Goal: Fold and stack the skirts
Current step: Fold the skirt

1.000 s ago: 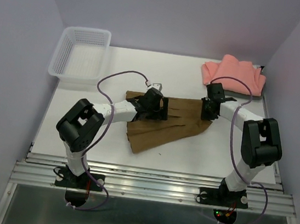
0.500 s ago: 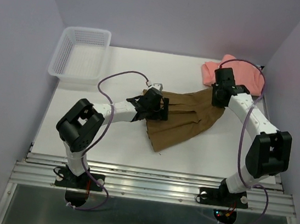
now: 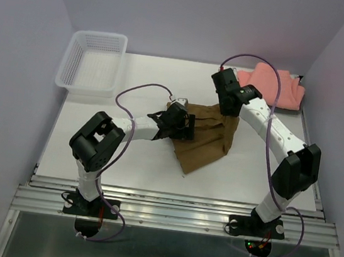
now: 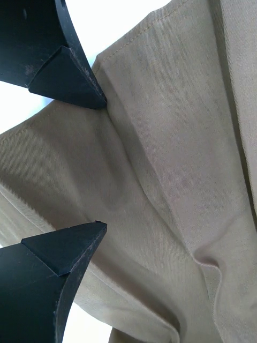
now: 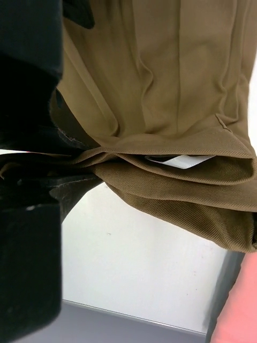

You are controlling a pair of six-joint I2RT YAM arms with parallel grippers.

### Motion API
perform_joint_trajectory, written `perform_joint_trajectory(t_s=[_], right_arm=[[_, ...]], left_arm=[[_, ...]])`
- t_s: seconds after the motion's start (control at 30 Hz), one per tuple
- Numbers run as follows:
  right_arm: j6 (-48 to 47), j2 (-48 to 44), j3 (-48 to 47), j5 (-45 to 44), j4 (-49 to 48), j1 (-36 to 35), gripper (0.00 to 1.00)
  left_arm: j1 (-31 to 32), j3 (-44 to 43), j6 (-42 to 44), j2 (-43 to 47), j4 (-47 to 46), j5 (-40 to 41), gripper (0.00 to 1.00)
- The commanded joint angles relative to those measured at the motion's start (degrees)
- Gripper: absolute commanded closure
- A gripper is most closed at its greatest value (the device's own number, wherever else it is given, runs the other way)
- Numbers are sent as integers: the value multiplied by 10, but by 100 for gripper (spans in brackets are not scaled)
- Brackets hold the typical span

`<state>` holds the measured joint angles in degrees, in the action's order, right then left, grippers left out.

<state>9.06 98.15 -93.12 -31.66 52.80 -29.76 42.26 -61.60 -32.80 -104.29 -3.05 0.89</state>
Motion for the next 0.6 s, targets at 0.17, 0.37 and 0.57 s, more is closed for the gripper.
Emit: perform_joint_trajectory(t_s=[0.17,0.37,0.57], right_arm=[[43,35,-87,-34,52,-86,99],[49,37,-69,68,15,-106,99],[65,36,-34,159,-35,-116,99]], left_arm=[[-1,31,-4,-7,-42,-29,2],[-1,42,-14,-8,-60,-43,4],[-1,50,-16,-4,-64,-46,4]])
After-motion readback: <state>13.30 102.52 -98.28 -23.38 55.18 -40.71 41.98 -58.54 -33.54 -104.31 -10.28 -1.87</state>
